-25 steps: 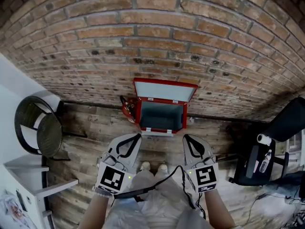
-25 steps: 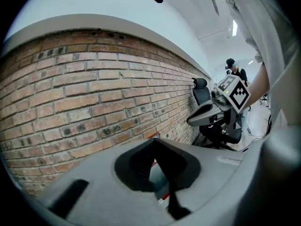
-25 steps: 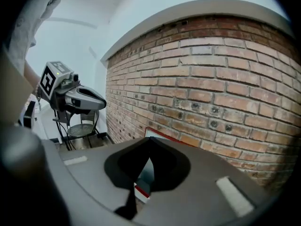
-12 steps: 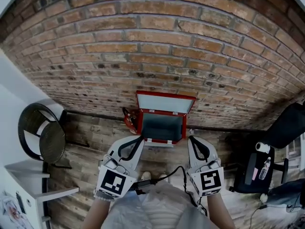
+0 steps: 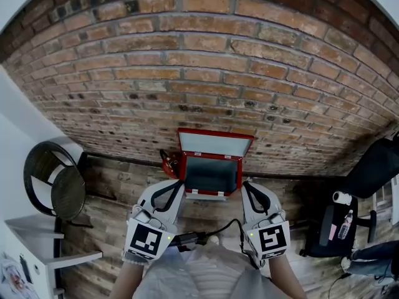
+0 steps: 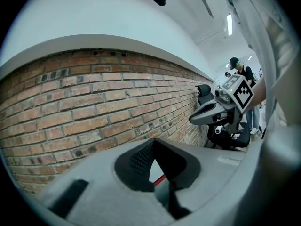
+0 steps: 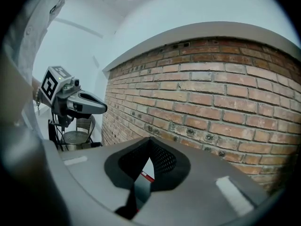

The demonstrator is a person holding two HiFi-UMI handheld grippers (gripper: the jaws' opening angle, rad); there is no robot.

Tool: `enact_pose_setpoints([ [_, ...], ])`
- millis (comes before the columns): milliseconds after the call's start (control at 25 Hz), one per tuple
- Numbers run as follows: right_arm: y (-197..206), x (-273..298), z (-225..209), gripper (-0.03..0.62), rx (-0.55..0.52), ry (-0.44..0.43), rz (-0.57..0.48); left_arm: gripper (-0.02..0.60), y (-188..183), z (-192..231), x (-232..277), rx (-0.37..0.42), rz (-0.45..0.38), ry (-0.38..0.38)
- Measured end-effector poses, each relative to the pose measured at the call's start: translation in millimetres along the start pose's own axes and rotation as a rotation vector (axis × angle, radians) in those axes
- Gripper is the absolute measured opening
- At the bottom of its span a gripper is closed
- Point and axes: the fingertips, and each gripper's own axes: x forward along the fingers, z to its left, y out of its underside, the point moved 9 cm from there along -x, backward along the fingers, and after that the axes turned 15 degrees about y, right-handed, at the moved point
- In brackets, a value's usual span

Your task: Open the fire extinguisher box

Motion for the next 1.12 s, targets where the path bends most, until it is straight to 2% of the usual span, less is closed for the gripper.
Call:
enact_pose_setpoints([
  [1120,-7.4,8.0,0.0,0.006,-0.026,-0.012,-0.014,0.000,4.3,0.9,6.8,0.011,0.011,0.003],
])
